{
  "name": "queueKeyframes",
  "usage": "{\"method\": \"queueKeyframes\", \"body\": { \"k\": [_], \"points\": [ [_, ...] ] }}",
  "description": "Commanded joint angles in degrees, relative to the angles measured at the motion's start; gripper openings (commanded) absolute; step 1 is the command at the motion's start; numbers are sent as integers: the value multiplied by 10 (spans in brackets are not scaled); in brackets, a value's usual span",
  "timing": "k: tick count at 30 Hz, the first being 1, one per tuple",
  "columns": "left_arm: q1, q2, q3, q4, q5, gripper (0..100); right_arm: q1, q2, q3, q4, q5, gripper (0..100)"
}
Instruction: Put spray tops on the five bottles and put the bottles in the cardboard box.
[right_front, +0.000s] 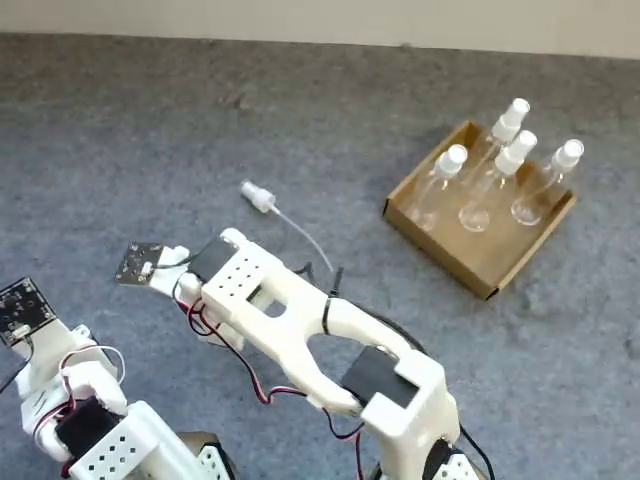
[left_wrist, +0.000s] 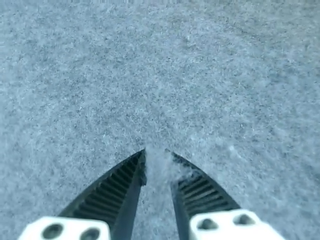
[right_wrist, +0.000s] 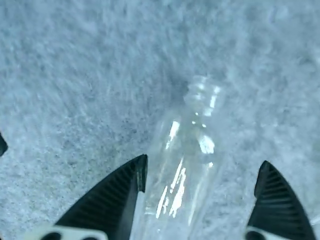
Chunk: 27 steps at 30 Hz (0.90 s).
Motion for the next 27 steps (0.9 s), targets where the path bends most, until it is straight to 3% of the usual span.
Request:
{"method": "queueKeyframes", "body": {
  "k": [1,19,27],
  "points": [
    [-5,-5,-26,3,-7,11,-15,7,-41,-8,34,307],
    [26,-5,-15,2,-10,11,-4,29,-65,-9,40,307],
    [24,-5,-15,1,-10,11,-2,89,-70,-59,-36,307]
  ]
}}
